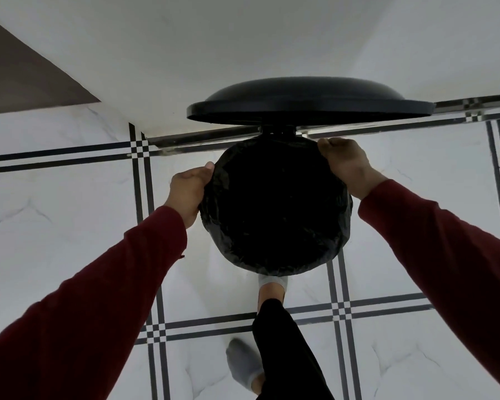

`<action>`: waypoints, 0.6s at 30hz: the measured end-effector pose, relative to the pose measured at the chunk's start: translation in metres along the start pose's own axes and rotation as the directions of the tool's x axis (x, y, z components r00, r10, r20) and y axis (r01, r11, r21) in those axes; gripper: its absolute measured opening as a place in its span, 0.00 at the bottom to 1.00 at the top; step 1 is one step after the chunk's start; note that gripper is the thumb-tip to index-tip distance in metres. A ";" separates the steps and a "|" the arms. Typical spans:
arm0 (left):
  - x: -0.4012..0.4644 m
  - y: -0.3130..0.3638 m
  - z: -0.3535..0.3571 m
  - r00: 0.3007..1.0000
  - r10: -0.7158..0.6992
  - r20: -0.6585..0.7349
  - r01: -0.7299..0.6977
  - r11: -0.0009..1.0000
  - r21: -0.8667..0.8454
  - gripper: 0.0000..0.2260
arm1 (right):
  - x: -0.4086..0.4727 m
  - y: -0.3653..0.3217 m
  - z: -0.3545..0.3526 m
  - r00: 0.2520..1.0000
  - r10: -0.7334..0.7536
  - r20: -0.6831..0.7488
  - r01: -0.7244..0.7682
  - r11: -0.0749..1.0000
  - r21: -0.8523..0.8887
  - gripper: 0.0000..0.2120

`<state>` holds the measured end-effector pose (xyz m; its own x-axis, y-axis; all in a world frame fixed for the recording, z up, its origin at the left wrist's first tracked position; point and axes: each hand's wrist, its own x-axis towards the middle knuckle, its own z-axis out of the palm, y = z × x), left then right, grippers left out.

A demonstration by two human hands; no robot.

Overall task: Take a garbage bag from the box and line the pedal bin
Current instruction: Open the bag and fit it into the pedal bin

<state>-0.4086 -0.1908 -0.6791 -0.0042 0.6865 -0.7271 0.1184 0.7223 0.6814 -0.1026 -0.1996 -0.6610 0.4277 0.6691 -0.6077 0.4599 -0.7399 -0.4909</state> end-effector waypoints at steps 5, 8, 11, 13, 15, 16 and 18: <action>-0.004 0.000 0.005 0.994 0.038 -0.107 -0.041 0.999 -0.021 0.06 | -0.003 -0.002 -0.001 1.000 0.011 -0.022 -0.010 0.998 0.066 0.16; -0.016 -0.007 0.005 0.980 0.109 -0.168 -0.101 0.994 0.051 0.04 | -0.011 0.010 -0.005 0.999 0.037 0.001 -0.037 0.975 0.218 0.18; -0.032 -0.021 0.003 0.960 0.091 -0.265 -0.069 0.993 0.092 0.06 | -0.030 0.022 -0.009 0.993 0.064 -0.098 -0.042 0.978 0.206 0.20; -0.045 -0.026 0.005 0.956 0.030 -0.293 -0.034 0.999 -0.009 0.09 | -0.051 0.035 -0.009 0.965 0.052 -0.255 -0.009 0.986 0.165 0.16; -0.057 -0.030 0.011 0.960 -0.009 -0.281 -0.023 0.993 -0.112 0.11 | -0.070 0.052 -0.005 0.935 0.048 -0.350 0.009 0.987 0.159 0.13; -0.063 -0.034 0.013 0.962 0.003 -0.274 -0.041 0.990 -0.132 0.11 | -0.079 0.060 -0.001 0.933 0.062 -0.354 -0.008 0.988 0.153 0.12; -0.072 -0.043 0.017 0.958 0.062 -0.278 -0.097 0.989 -0.113 0.10 | -0.091 0.071 0.007 0.942 0.102 -0.320 -0.046 0.983 0.180 0.11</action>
<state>-0.3961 -0.2728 -0.6581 -0.2731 0.7262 -0.6309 0.0052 0.6570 0.7539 -0.1143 -0.3133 -0.6452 0.6992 0.5767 -0.4225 0.2924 -0.7700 -0.5671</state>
